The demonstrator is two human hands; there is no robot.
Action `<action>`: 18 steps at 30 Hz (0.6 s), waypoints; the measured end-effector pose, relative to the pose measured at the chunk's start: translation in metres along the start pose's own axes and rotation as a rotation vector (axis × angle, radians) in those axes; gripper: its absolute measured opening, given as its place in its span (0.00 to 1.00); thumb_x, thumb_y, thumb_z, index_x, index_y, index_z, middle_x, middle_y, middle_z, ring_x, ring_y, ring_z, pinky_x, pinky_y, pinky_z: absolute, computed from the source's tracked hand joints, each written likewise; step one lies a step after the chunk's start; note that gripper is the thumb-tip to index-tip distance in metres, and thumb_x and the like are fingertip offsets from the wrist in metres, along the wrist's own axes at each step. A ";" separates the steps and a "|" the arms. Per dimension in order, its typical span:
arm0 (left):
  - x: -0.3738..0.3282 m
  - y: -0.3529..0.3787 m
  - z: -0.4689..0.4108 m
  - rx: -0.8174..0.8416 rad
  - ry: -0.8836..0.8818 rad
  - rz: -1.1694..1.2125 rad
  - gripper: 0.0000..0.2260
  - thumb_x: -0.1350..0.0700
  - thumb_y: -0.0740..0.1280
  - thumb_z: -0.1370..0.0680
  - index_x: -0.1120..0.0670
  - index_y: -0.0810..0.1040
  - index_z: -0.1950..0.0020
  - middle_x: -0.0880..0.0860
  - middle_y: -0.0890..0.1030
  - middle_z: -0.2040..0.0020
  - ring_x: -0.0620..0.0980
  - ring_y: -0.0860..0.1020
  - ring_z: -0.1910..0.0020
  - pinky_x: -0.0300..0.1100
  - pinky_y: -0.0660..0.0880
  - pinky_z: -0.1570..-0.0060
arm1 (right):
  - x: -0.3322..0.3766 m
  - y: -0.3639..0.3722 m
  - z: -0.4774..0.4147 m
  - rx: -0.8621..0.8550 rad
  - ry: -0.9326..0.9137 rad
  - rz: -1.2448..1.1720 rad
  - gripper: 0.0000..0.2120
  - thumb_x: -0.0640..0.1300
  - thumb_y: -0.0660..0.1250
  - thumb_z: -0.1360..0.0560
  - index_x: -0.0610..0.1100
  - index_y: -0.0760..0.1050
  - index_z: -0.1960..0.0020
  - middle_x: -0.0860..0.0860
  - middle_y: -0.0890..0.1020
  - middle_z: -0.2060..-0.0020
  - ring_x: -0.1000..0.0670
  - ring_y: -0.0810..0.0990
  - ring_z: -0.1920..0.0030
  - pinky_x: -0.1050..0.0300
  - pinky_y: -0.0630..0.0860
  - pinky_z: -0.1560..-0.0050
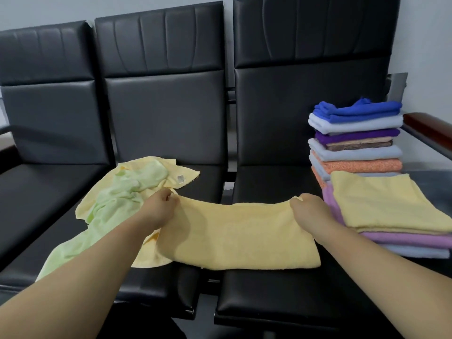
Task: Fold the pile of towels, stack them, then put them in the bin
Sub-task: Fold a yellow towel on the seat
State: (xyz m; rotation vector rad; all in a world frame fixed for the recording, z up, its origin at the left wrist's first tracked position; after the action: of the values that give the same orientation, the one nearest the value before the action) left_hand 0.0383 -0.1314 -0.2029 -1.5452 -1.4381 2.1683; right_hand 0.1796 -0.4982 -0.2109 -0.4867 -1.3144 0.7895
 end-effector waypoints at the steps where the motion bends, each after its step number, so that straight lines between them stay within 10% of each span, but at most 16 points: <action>1: -0.002 0.005 -0.006 -0.015 0.011 -0.003 0.10 0.52 0.57 0.16 0.54 0.75 0.51 0.52 0.77 0.56 0.52 0.74 0.58 0.45 0.69 0.61 | 0.000 0.005 -0.006 -0.001 0.010 -0.035 0.10 0.46 0.56 0.15 0.42 0.74 0.43 0.47 0.76 0.54 0.52 0.72 0.61 0.56 0.66 0.65; 6: 0.001 0.034 -0.021 -0.022 0.057 -0.136 0.09 0.52 0.54 0.15 0.54 0.70 0.46 0.52 0.76 0.53 0.54 0.75 0.53 0.48 0.66 0.55 | -0.001 0.023 -0.019 0.014 -0.032 -0.002 0.19 0.44 0.56 0.15 0.41 0.70 0.26 0.49 0.75 0.47 0.53 0.71 0.57 0.56 0.70 0.58; 14: 0.002 0.052 -0.033 -0.063 0.137 -0.387 0.12 0.48 0.52 0.15 0.55 0.66 0.51 0.51 0.76 0.58 0.59 0.76 0.55 0.53 0.73 0.52 | -0.020 0.013 -0.050 -0.068 0.001 0.185 0.18 0.45 0.55 0.14 0.40 0.69 0.28 0.52 0.71 0.60 0.47 0.75 0.55 0.56 0.63 0.67; 18: 0.002 0.056 -0.041 -0.088 0.104 -0.416 0.14 0.47 0.50 0.14 0.55 0.68 0.49 0.51 0.76 0.56 0.58 0.75 0.54 0.51 0.70 0.54 | -0.011 0.013 -0.047 -0.037 0.049 0.263 0.23 0.46 0.51 0.12 0.46 0.57 0.18 0.43 0.68 0.25 0.44 0.68 0.24 0.52 0.71 0.33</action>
State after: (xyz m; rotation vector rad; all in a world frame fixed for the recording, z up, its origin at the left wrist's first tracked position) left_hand 0.0918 -0.1355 -0.2462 -1.2228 -1.6625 1.7812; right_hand 0.2216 -0.4929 -0.2372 -0.7140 -1.2356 0.9647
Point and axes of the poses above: each hand's wrist, its own z-axis away from the middle knuckle, its own y-axis out of the palm, x = y × z, the point moved 7 cm from there along -z, towards the middle knuckle
